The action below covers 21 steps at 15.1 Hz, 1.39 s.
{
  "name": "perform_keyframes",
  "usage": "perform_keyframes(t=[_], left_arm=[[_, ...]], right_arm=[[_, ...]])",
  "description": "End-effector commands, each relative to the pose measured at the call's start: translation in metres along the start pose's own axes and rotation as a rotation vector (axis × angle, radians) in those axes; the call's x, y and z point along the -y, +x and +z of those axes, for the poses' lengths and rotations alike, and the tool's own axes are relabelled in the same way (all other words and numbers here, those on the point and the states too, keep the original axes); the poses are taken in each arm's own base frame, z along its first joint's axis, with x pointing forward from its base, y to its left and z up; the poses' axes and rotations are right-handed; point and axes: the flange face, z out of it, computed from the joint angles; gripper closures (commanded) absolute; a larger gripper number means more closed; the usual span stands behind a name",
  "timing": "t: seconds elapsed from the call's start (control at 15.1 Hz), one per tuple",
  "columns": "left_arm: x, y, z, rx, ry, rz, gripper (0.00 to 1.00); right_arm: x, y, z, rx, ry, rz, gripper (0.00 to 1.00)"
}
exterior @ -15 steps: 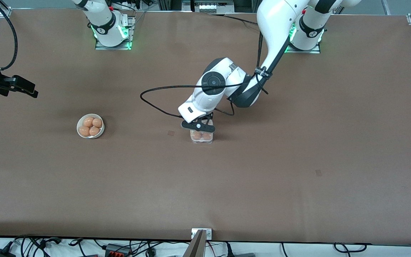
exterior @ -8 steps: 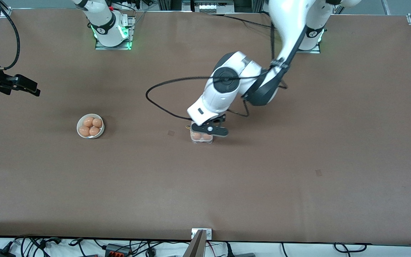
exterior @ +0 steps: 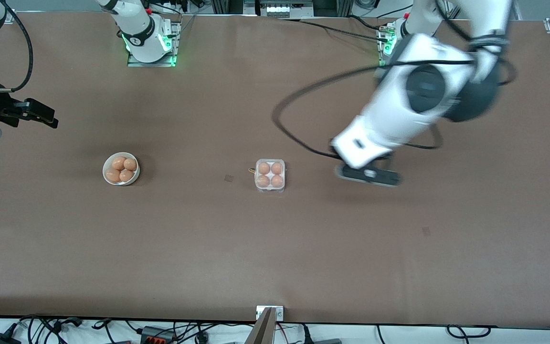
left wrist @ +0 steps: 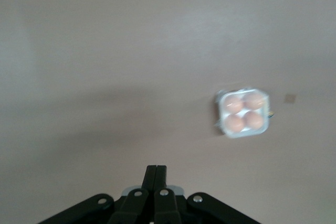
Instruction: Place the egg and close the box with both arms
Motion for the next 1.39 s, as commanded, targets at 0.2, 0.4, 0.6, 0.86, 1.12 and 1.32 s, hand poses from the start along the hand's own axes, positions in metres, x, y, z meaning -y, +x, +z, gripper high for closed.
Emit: perform_keyframes(t=[0.2, 0.4, 0.6, 0.86, 1.12, 1.32], left_arm=[[0.145, -0.034, -0.063, 0.117, -0.018, 0.076, 1.00], [0.168, -0.045, -0.069, 0.150, 0.076, 0.056, 1.00], [0.179, -0.067, -0.059, 0.116, 0.075, 0.039, 0.99], [0.195, -0.090, -0.051, 0.058, 0.073, 0.015, 0.55], [0.200, -0.084, -0.066, 0.033, 0.087, 0.029, 0.00], [0.228, -0.076, -0.072, 0.054, 0.145, -0.020, 0.00]], right_arm=[[-0.001, -0.010, -0.019, -0.042, -0.018, -0.004, 0.00], [-0.001, -0.012, -0.017, -0.039, -0.016, -0.001, 0.00], [-0.004, -0.014, -0.015, -0.036, -0.006, 0.009, 0.00], [-0.004, -0.015, -0.017, -0.047, -0.012, 0.008, 0.00], [-0.004, -0.014, -0.019, -0.057, -0.009, 0.007, 0.00], [-0.003, -0.013, -0.022, -0.064, -0.005, 0.006, 0.00]])
